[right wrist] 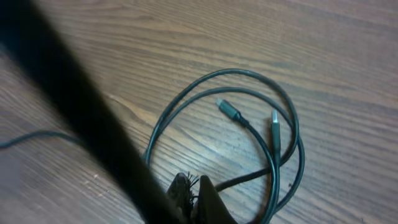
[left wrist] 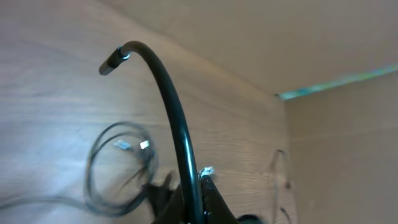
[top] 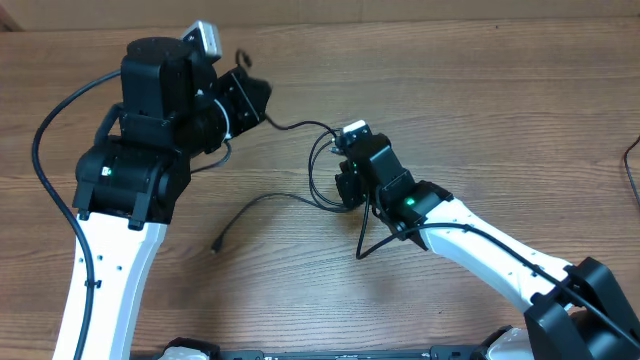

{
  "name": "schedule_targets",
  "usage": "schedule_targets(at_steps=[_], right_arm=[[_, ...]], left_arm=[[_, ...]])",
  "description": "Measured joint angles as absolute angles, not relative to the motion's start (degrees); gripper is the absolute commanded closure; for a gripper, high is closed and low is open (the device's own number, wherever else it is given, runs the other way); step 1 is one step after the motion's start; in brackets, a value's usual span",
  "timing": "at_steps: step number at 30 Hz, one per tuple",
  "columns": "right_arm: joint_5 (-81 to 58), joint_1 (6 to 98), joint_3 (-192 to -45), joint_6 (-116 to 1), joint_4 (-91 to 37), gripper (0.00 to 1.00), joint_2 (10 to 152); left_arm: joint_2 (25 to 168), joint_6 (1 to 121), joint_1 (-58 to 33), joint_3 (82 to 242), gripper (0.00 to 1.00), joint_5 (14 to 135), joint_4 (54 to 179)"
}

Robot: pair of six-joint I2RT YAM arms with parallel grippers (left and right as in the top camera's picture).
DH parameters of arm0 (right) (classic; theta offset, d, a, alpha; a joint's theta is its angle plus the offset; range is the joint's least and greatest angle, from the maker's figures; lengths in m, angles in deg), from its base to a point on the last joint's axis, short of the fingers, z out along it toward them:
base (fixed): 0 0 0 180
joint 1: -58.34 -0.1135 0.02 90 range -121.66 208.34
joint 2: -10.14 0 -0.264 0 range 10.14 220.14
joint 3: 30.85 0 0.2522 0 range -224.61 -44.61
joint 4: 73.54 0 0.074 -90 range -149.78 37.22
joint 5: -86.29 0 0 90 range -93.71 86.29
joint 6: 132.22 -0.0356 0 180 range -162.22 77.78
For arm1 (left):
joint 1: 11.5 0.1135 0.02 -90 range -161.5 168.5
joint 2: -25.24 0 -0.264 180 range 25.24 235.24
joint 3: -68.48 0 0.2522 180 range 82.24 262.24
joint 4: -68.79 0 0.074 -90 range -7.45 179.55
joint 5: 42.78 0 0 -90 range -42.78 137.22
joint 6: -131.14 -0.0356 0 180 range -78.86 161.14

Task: Untangle cables
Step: 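Pull the right gripper up-right, stretching the cable from the left gripper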

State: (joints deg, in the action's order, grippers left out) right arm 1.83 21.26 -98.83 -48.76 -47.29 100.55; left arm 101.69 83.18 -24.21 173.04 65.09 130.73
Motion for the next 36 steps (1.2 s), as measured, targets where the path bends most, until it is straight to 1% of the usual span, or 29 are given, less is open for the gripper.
schedule_targets(at_steps=[2, 6, 9, 13, 16, 18, 21, 22, 24, 26, 29, 31, 33, 36], right_arm=[[0.5, 21.6, -101.0, -49.7, -44.3, 0.96, 99.8], [-4.9, 22.9, -109.3, -51.2, -34.4, 0.96, 95.0], [-9.4, 25.2, -116.9, -51.6, -29.4, 0.96, 89.6], [-17.3, 29.5, -123.2, -53.2, -28.9, 0.96, 81.4], [-21.9, 32.1, -124.4, -55.0, -24.9, 0.96, 76.7], [-21.4, 32.8, -124.4, -55.5, -21.7, 0.96, 76.0], [-17.5, 34.6, -124.3, -56.0, -20.9, 0.96, 77.6], [-16.4, 35.8, -124.1, -56.1, -21.8, 0.96, 78.3], [-14.9, 39.2, -124.0, -56.3, -24.8, 0.96, 79.3], [-13.8, 43.0, -124.3, -56.5, -27.3, 0.96, 79.3], [-13.3, 48.8, -127.6, -56.0, -30.7, 0.96, 79.3], [-13.0, 52.6, -131.4, -54.9, -33.0, 0.96, 79.3], [-13.4, 55.1, -135.0, -54.1, -34.7, 0.96, 79.2], [-14.7, 56.2, -138.0, -53.3, -35.2, 0.96, 78.3]], left_arm=[[101.7, 83.2, -23.9, 173.1, 0.96, 62.7, 134.2], [101.9, 83.2, -23.8, 173.0, 0.95, 56.4, 139.7], [103.1, 83.2, -23.8, 173.0, 0.84, 53.5, 141.6], [107.0, 83.2, -23.8, 173.0, 0.8, 52.8, 141.8], [111.0, 83.2, -23.8, 173.0, 0.74, 53.6, 141.8], [113.3, 83.2, -23.8, 173.0, 0.65, 54.7, 141.8], [116.1, 83.1, -23.8, 173.0, 0.48, 56.4, 142.1], [117.0, 83.2, -23.8, 173.0, 0.44, 56.9, 142.3], [118.3, 83.0, -23.8, 173.0, 0.32, 57.6, 143.0], [119.3, 83.3, -23.8, 173.0, 0.27, 58.0, 143.6], [120.4, 83.2, -23.8, 173.0, 0.25, 58.5, 144.5], [121.2, 83.2, -23.8, 173.0, 0.27, 58.6, 144.8], [121.9, 83.1, -23.9, 173.0, 0.28, 59.1, 144.7], [122.8, 82.5, -25.0, 173.0, 0.27, 59.7, 144.5]])
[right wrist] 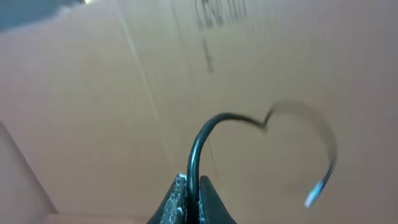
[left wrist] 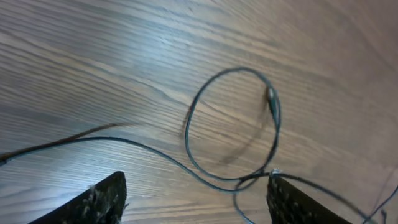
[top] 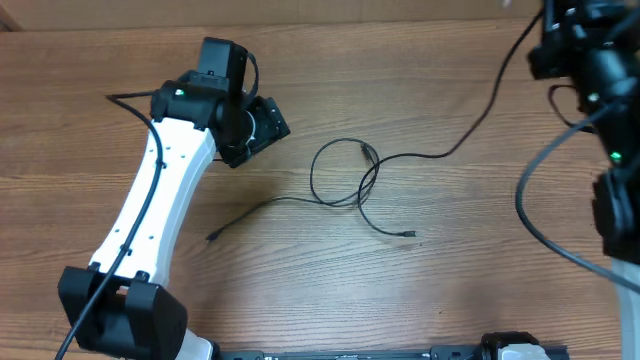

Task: Untangle cables
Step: 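Pull the right gripper up-right, stretching the cable from the left gripper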

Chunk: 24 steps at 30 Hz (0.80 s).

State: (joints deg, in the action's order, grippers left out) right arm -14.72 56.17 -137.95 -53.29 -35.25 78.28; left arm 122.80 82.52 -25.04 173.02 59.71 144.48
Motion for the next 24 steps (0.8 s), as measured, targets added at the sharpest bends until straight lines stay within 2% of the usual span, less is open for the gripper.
schedule_targets(at_steps=[6, 7, 9, 17, 24], right_arm=[[-16.4, 56.4, -138.5, -52.6, -30.6, 0.96, 78.4], [-16.4, 56.4, -138.5, -52.6, -30.2, 0.96, 78.9], [-16.4, 56.4, -138.5, -52.4, -29.8, 0.96, 80.0], [-16.8, 56.4, -138.5, -50.3, -26.0, 0.96, 80.4], [-16.8, 56.4, -138.5, -49.7, -22.6, 0.96, 80.4]], left_arm=[[127.7, 81.0, -31.8, 173.0, 0.26, 60.8, 144.2], [129.0, 81.1, -33.0, 173.0, 0.2, 61.0, 144.2], [132.5, 81.7, -35.3, 173.0, 0.01, 61.7, 144.4], [142.0, 94.4, -40.6, 173.0, 0.0, 65.8, 146.3], [146.6, 107.8, -42.7, 173.0, 0.1, 65.9, 141.4]])
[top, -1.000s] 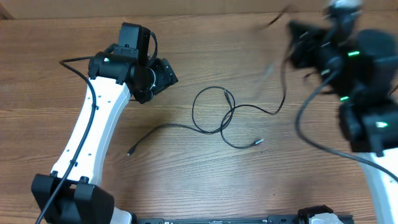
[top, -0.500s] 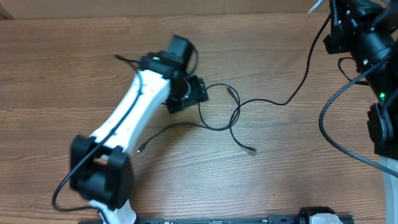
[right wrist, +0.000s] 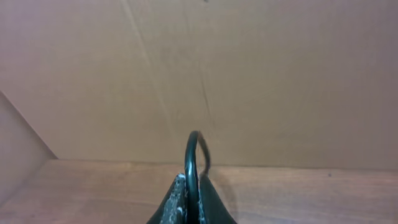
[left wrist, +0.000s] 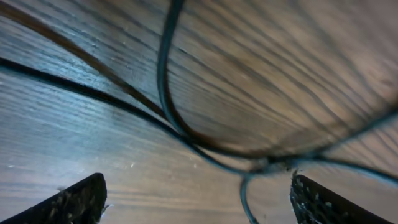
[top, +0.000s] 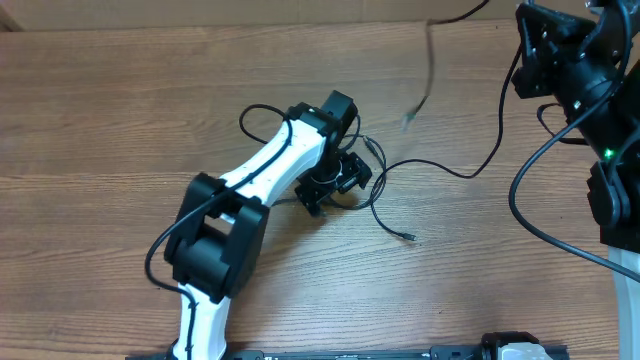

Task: Untangle cables
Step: 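Pull the right gripper up-right, stretching the cable from the left gripper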

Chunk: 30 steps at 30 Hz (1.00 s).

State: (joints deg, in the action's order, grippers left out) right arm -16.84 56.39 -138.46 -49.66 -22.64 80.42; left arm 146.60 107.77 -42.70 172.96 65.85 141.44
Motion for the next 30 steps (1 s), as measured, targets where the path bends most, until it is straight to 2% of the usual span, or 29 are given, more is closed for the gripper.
schedule_targets(at_steps=[2, 3, 5, 6, 7, 8, 13, 16, 22, 25, 30], right_arm=[[-16.8, 56.4, -138.5, -49.7, -21.9, 0.96, 80.4], [-16.8, 56.4, -138.5, -49.7, -21.5, 0.96, 80.4], [-16.8, 56.4, -138.5, -49.6, -20.9, 0.96, 80.4], [-16.8, 56.4, -138.5, -49.7, -20.6, 0.96, 80.4], [-16.8, 56.4, -138.5, -49.7, -20.3, 0.96, 80.4], [-16.8, 56.4, -138.5, -49.7, -20.1, 0.96, 80.4], [-16.8, 56.4, -138.5, -49.7, -18.4, 0.96, 80.4], [-16.4, 56.4, -138.4, -49.6, -19.2, 0.96, 80.4], [-14.3, 56.9, -138.3, -49.6, -36.6, 0.96, 80.4], [-9.9, 59.4, -138.3, -49.6, -41.2, 0.96, 80.3], [0.6, 67.1, -138.3, -49.6, -35.1, 0.96, 80.8]], left_arm=[[148.3, 109.9, -43.3, 172.9, 0.12, 65.3, 141.4], [149.1, 110.5, -43.4, 172.9, 0.17, 65.1, 141.4], [150.6, 111.8, -43.9, 172.9, 0.41, 64.8, 141.4], [151.1, 112.6, -44.1, 173.1, 0.57, 64.8, 142.2], [151.1, 113.3, -44.2, 173.0, 0.82, 64.5, 142.3], [151.1, 113.3, -44.4, 173.1, 0.96, 64.2, 142.3], [151.0, 111.6, -44.5, 173.9, 0.96, 59.7, 144.6], [150.9, 109.4, -43.6, 173.9, 0.96, 52.5, 150.0], [150.1, 106.6, -36.6, 173.5, 0.96, 33.5, 158.6], [149.2, 105.8, -33.9, 173.5, 0.96, 27.4, 160.7], [149.0, 105.0, -33.4, 173.4, 0.96, 23.5, 160.4]])
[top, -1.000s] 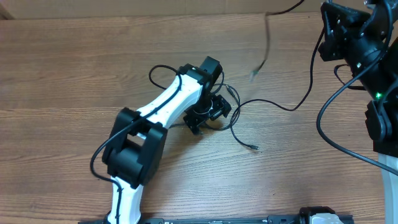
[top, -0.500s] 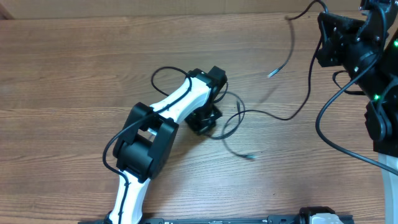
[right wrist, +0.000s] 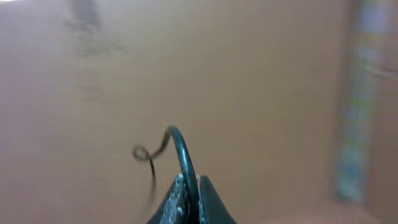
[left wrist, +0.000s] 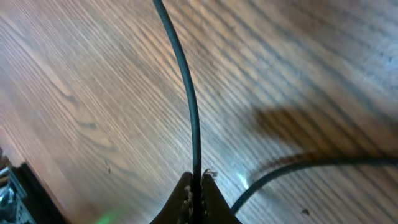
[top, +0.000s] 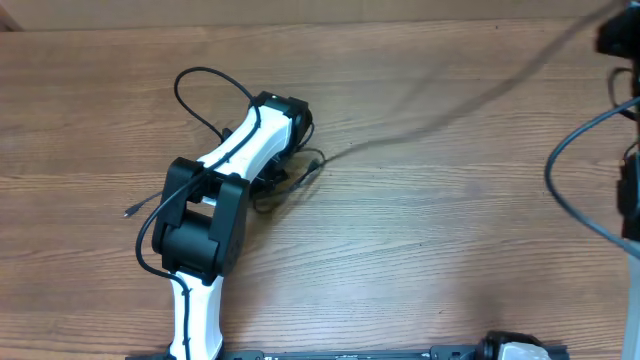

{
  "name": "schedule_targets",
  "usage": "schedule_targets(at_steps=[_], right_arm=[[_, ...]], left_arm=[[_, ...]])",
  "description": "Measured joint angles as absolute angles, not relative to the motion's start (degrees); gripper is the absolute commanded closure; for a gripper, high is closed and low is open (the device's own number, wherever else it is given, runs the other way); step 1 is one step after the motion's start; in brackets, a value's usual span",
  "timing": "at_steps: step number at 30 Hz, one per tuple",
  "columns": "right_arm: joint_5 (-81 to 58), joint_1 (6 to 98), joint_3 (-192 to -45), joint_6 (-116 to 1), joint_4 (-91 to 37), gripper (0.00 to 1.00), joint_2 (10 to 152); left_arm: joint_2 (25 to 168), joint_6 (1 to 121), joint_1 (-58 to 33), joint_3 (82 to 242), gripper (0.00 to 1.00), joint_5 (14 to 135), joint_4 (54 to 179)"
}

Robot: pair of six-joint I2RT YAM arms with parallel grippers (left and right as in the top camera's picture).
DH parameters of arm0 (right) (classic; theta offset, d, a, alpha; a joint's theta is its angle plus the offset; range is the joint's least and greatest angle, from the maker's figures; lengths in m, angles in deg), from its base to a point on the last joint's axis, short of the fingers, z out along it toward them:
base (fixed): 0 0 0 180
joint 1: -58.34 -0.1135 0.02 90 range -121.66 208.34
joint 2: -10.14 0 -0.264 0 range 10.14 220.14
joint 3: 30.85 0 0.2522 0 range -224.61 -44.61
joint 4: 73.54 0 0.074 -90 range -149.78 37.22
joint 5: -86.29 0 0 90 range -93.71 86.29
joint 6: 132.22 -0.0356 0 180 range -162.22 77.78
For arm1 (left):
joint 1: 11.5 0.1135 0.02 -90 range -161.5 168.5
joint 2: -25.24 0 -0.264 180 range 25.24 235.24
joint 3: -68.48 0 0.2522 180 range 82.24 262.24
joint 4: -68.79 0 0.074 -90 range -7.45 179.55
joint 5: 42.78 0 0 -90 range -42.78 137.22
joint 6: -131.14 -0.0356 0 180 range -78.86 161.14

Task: Untangle cables

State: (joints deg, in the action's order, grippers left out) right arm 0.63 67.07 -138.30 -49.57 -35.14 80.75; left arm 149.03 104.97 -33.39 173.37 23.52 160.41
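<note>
Two thin dark cables lie tangled on the wooden table. My left gripper (left wrist: 196, 186) is shut on one cable (left wrist: 186, 93), low over the wood, with a second strand (left wrist: 298, 165) curving off to its right. In the overhead view the left wrist (top: 275, 125) covers the tangle; a blurred cable (top: 450, 110) stretches from a plug (top: 312, 163) up to the far right. My right gripper (right wrist: 189, 186) is shut on that cable (right wrist: 177, 140), raised off the table. A loose cable end (top: 130, 212) lies at the left.
The left arm (top: 200, 240) reaches from the front edge across the table's left half, with its own wire loop (top: 200, 80) behind it. The right arm's wiring (top: 560, 180) hangs at the right edge. A tan wall fills the right wrist view.
My left gripper was open, low over the crossing cables; now it is shut on one cable and sits further left. The right gripper's cable now runs stretched out, and the loop is gone from the middle.
Both grippers were shut on cables, the right one at the loop in mid-table. Then the left was open above the loop while the right held its cable high at the far right. The left was then open at the crossing, and now grips a cable there.
</note>
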Motion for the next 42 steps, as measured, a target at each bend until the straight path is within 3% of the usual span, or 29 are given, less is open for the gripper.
schedule_targets(at_steps=[9, 15, 22, 26, 31, 42], right_arm=[[7.8, 74.6, -138.3, -44.9, -30.3, 0.96, 91.0], [8.7, 74.8, -137.9, -37.9, -48.1, 0.96, 93.3], [9.4, 75.3, -138.5, -21.0, -72.4, 0.96, 93.1], [10.3, 77.1, -138.8, -16.0, -68.6, 0.96, 94.1], [5.0, 77.9, -138.9, -19.4, -56.4, 0.96, 98.4], [-5.8, 77.3, -138.7, -25.6, -55.9, 0.96, 104.7]], left_arm=[[149.0, 104.1, -33.5, 173.4, 0.96, 22.0, 160.2], [149.0, 103.6, -33.5, 173.4, 0.96, 21.7, 160.3], [149.0, 98.7, -33.5, 173.3, 0.96, 16.7, 162.0], [149.0, 97.6, -33.5, 173.3, 0.96, 13.2, 162.7], [149.0, 97.4, -33.5, 173.3, 0.93, 13.4, 161.7], [149.0, 96.6, -33.5, 173.3, 0.96, 20.3, 159.6]])
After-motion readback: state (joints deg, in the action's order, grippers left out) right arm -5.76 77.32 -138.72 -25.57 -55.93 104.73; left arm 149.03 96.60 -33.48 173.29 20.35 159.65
